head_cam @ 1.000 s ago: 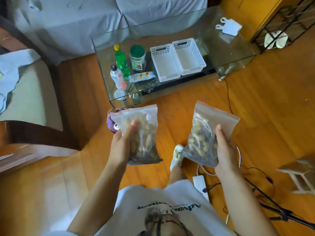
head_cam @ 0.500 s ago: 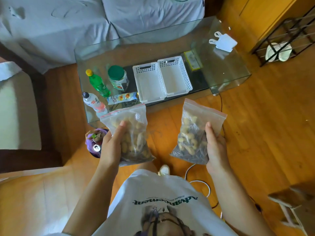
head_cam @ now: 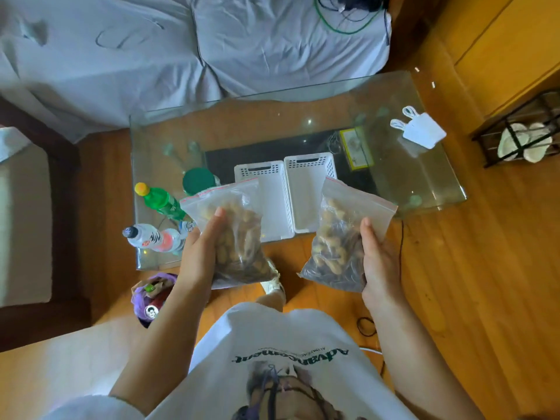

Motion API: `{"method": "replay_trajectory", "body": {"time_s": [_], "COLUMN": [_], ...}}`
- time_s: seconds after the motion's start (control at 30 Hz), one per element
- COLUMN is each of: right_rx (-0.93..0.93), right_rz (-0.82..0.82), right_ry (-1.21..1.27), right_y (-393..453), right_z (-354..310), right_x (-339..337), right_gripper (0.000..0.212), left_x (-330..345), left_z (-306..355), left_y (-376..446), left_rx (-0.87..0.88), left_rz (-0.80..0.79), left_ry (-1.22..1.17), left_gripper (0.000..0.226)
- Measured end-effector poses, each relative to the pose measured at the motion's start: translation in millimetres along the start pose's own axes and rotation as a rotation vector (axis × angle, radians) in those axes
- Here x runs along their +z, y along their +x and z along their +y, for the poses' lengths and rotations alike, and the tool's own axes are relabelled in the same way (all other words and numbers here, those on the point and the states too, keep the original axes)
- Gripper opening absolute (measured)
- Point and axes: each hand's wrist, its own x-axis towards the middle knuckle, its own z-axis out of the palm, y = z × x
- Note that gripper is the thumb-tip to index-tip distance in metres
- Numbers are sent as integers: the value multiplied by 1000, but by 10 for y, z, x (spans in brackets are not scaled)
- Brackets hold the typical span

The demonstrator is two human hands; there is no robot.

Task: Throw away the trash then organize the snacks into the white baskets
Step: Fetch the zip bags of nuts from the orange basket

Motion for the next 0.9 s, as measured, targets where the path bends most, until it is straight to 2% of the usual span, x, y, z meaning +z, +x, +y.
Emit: {"method": "replay_trajectory", "body": {"time_s": [0.1,0.3,0.47,0.53,0.77,0.9], "right_rx": [38,71,37,-4,-24,-42], "right_rz": [-34,-76,-155,-174,-173,-173], "right_ry": [-15,-43,-137,-180,-303,-390], "right_y": [462,1455,2446,2858,4052,4527], "right_z": [-161,-437,-517,-485,-50,300], "right_x": [163,607,1081,1286,1797,1994], "right_gripper": [17,23,27,32,29,41], "left_x": [192,520,847,955,1091,1114], "left_z": [199,367,256,181,-243,-553], "left_y": [367,1273,2288,2743,4154,4721], "left_rx": [-68,-131,-131,-115,-142,-168], "left_rz": [-17,100,121,136,241,219], "left_ry": [-20,8,50,75,167,259], "left_gripper": [30,36,24,21,20,24]}}
